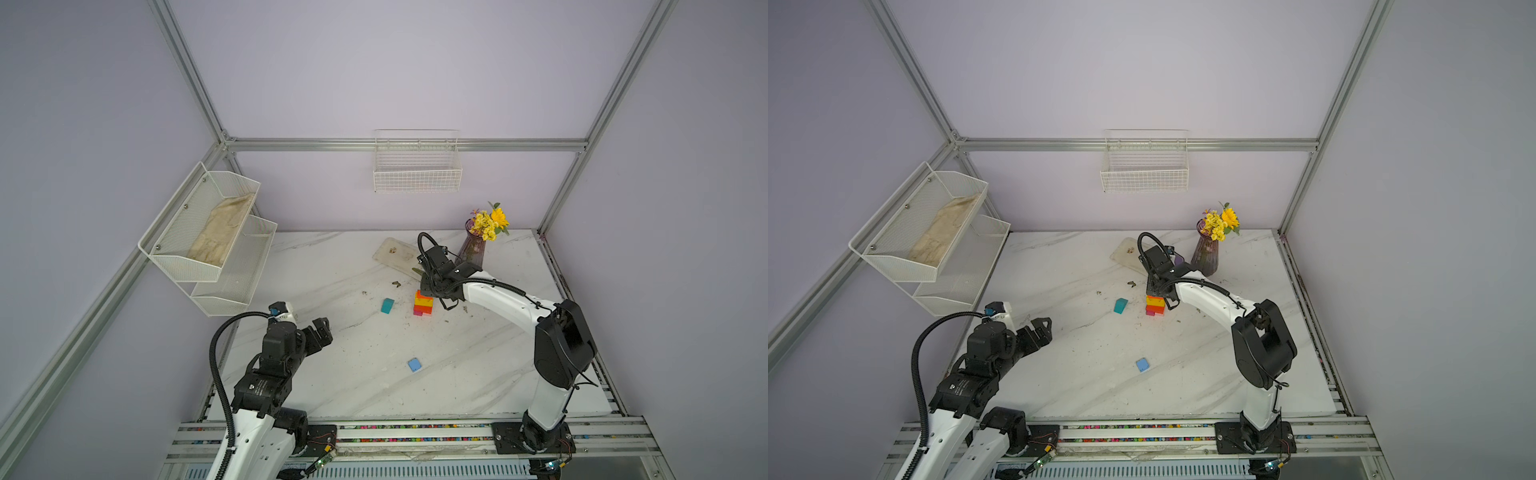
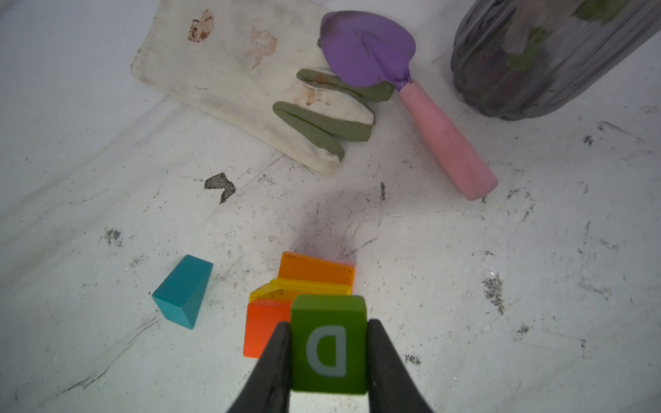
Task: Build the wood block tower
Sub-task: 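Lower the green cube onto the top red block and open the right gripper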
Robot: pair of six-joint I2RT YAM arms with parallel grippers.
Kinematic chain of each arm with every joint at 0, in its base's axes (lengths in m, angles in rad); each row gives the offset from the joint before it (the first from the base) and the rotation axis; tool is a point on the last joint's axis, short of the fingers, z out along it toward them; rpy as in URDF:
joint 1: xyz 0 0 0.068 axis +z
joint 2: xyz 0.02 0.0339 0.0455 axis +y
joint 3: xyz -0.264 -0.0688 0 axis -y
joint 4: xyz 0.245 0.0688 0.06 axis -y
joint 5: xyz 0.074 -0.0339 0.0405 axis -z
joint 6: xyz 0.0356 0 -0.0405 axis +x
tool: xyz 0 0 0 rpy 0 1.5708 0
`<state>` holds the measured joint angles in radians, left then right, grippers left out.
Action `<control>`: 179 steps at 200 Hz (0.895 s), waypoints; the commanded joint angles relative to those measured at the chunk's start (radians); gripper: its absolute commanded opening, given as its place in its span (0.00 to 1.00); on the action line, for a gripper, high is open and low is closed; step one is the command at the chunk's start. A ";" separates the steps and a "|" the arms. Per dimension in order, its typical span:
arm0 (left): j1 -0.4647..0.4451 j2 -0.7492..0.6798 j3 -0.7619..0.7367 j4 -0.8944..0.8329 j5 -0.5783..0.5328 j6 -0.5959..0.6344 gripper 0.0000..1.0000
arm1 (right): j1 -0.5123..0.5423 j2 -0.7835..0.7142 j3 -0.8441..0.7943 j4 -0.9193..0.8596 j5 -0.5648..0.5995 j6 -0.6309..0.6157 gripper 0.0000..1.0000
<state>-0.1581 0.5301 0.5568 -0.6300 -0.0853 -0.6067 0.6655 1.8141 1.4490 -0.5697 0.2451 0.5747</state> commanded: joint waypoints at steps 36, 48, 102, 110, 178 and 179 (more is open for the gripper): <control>0.002 0.001 -0.038 0.029 -0.007 0.016 1.00 | -0.006 0.014 -0.001 -0.005 -0.003 0.004 0.24; 0.002 0.002 -0.038 0.029 -0.008 0.017 1.00 | -0.006 0.017 -0.005 -0.005 -0.005 0.005 0.25; 0.002 0.005 -0.036 0.029 -0.007 0.017 1.00 | -0.006 0.007 -0.033 0.017 -0.019 0.007 0.30; 0.002 0.005 -0.037 0.029 -0.008 0.016 1.00 | -0.006 0.005 -0.037 0.019 -0.018 0.008 0.31; 0.002 0.005 -0.035 0.029 -0.008 0.016 1.00 | -0.004 0.010 -0.039 0.025 -0.023 0.011 0.36; 0.002 0.005 -0.036 0.029 -0.008 0.016 1.00 | -0.004 0.011 -0.038 0.026 -0.025 0.011 0.36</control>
<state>-0.1581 0.5354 0.5568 -0.6300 -0.0860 -0.6071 0.6655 1.8141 1.4143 -0.5507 0.2195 0.5762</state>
